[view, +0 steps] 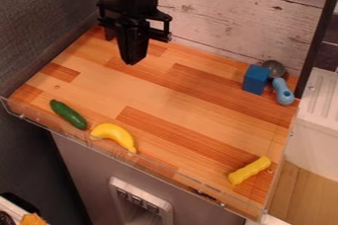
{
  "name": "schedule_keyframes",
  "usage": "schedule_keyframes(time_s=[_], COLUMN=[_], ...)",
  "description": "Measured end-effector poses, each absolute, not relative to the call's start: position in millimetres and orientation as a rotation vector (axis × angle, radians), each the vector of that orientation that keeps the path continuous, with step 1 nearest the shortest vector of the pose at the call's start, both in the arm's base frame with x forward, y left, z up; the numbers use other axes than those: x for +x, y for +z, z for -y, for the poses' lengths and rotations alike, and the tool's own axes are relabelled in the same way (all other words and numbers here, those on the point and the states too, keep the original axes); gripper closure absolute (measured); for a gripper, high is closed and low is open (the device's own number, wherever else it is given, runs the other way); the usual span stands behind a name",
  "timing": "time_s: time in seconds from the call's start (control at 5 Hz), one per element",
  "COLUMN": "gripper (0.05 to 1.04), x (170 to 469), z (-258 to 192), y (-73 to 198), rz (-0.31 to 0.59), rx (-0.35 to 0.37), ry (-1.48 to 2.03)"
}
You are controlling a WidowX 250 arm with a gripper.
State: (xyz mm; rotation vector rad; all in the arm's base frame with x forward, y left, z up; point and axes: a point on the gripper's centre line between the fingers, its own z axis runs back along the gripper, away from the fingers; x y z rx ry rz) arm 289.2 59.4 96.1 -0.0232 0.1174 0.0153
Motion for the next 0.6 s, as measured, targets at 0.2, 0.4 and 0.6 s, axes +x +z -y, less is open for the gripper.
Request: schedule_keyframes(time_s=[0.2, 0.4, 0.6], gripper=[1.020, 0.984, 0.817], x=[299.9, 318.6, 337.2], z=[-66.4, -91.2, -112.9], y=[96.0, 95.7, 96.0], rz=[-0.129, -0.130, -0.127], rx=[-0.031, -0.035, -0.039], ry=[0.106, 0.299, 0.514])
